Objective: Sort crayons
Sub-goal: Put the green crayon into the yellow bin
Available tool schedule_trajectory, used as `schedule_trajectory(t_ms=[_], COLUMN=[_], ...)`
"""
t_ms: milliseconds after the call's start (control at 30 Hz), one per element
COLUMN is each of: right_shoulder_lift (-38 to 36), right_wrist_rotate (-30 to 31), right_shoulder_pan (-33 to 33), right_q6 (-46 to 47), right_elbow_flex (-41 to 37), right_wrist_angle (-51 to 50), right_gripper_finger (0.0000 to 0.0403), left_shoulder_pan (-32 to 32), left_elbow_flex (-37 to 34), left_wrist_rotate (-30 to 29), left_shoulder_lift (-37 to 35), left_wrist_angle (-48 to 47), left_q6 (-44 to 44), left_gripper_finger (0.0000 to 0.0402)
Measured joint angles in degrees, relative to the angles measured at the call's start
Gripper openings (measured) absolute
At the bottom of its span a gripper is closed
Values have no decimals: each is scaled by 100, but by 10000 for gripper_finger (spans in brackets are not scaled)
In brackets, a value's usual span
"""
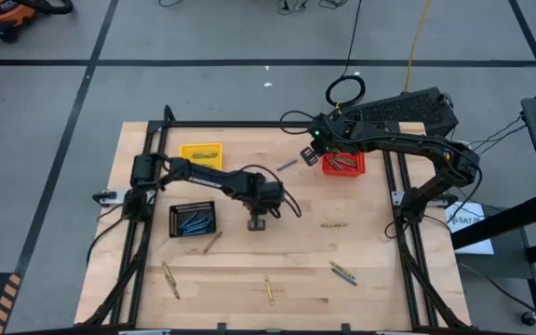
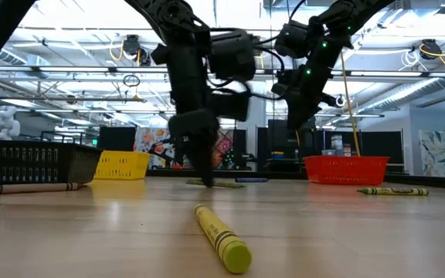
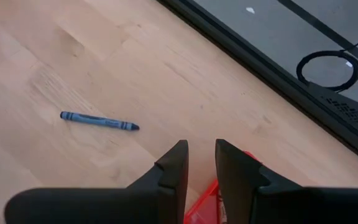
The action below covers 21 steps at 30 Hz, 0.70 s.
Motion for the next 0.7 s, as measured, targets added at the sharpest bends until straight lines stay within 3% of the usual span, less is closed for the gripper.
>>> schedule_trajectory(t_ms=[367,700], right_shoulder_lift=[0,0], right_wrist_rotate=[0,7], right_shoulder_pan=[0,0], right_q6=[-151,-153], right_elbow_flex=[0,0], right_wrist_angle=[30,30], right_gripper_finger=[68,68], left_shoulder_pan=[345,717], left_elbow_flex=[-4,1], left_wrist_rotate=[31,-115], left_shoulder_lift=[-352,-1021], left_wrist_angle=[-278,-1424], left_q6=[245,533], left_gripper_finger=[8,8])
